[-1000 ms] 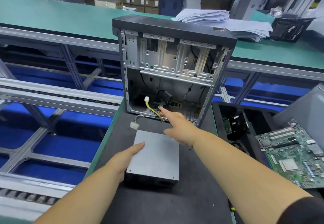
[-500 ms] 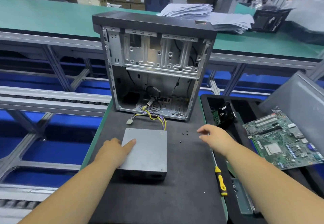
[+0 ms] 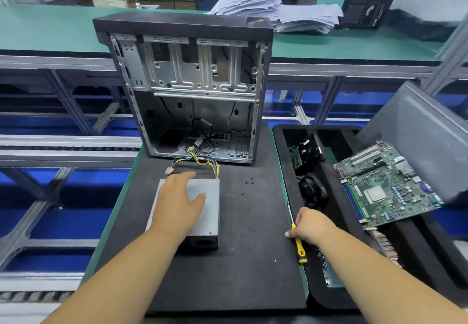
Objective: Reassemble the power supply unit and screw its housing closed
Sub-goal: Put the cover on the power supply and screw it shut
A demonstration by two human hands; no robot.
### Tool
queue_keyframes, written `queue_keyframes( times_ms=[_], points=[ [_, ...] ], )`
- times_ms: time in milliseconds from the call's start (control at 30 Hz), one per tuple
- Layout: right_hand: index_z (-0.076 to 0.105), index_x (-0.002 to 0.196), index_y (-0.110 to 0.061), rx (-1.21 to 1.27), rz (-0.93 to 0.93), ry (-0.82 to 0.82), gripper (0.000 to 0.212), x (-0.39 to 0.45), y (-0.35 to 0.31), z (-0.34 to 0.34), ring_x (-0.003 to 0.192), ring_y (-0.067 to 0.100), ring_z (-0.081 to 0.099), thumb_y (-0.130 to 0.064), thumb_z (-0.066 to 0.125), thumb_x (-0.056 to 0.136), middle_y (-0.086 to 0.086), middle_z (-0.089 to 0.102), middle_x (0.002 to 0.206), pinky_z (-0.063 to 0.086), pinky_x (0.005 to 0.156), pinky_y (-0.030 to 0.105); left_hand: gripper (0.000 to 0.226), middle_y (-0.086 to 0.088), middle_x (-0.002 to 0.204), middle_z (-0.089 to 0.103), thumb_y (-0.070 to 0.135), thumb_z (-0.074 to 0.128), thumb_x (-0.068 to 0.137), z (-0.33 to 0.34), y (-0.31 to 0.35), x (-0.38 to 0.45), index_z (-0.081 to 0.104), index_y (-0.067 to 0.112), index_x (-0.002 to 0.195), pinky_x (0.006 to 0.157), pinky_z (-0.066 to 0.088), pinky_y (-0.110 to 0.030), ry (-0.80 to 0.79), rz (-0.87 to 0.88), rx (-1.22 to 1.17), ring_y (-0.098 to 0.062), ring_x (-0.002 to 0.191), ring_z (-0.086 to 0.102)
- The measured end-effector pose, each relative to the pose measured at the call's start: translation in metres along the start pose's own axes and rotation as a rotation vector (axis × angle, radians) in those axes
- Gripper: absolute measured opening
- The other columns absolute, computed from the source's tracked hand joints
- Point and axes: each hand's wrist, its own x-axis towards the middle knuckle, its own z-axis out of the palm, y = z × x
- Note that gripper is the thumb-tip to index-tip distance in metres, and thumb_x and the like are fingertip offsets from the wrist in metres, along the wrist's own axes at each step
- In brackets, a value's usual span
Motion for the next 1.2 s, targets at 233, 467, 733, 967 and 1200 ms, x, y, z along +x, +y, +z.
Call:
queue_keyframes(
  times_ms=[233, 467, 733, 967, 1200],
  points=[
    [0.053, 0.094, -0.020, 0.198, -0.092, 0.104, 0.011, 0.006, -0.001, -0.007, 0.084, 0.026, 0.067, -0.025, 0.058, 0.085, 0.006, 0.068, 0.090, 0.053, 0.072, 0.033, 0.044, 0.001, 0.131, 0.052, 0.022, 0.069, 0.087, 0.017, 0.004, 0.006, 0.057, 0.016, 0.129, 0.110, 0.034, -0.036, -0.158, 0.156, 0.034, -0.021, 0.127, 0.045],
    [0.060, 0.092, -0.031, 0.308, -0.264, 0.189, 0.010, 0.017, -0.031, -0.015, 0.070, 0.017, 0.059, -0.023, 0.055, 0.088, -0.007, 0.060, 0.081, 0.050, 0.069, 0.035, 0.036, 0.011, 0.120, 0.055, 0.019, 0.072, 0.085, 0.019, 0.000, 0.007, 0.062, 0.021, 0.120, 0.107, 0.037, -0.027, -0.139, 0.138, -0.073, -0.010, 0.118, 0.050],
    [0.061, 0.091, -0.032, 0.212, -0.356, 0.087, 0.010, 0.027, -0.050, -0.005, 0.077, 0.015, 0.061, -0.024, 0.056, 0.086, -0.011, 0.058, 0.085, 0.049, 0.067, 0.030, 0.033, 0.016, 0.116, 0.058, 0.013, 0.072, 0.084, 0.017, -0.003, 0.005, 0.065, 0.029, 0.112, 0.094, 0.032, -0.002, -0.110, 0.111, -0.210, 0.007, 0.110, 0.052],
    [0.063, 0.084, -0.033, 0.331, -0.440, 0.151, 0.006, 0.023, -0.042, -0.019, 0.067, 0.011, 0.056, -0.028, 0.061, 0.086, -0.010, 0.060, 0.073, 0.045, 0.061, 0.028, 0.033, 0.017, 0.122, 0.060, 0.011, 0.064, 0.091, 0.011, -0.001, 0.001, 0.064, 0.037, 0.111, 0.093, 0.036, -0.008, -0.053, -0.060, -0.397, 0.007, 0.113, 0.053],
    [0.067, 0.082, -0.033, 0.607, -0.592, 0.212, 0.004, 0.002, -0.049, -0.074, 0.051, 0.002, 0.049, -0.032, 0.070, 0.084, -0.020, 0.060, 0.064, 0.043, 0.055, 0.025, 0.027, 0.012, 0.104, 0.069, 0.022, 0.056, 0.096, 0.014, 0.042, -0.001, 0.067, 0.045, 0.106, 0.081, 0.045, -0.022, -0.046, -0.244, -0.657, -0.005, 0.097, 0.063]
  ],
)
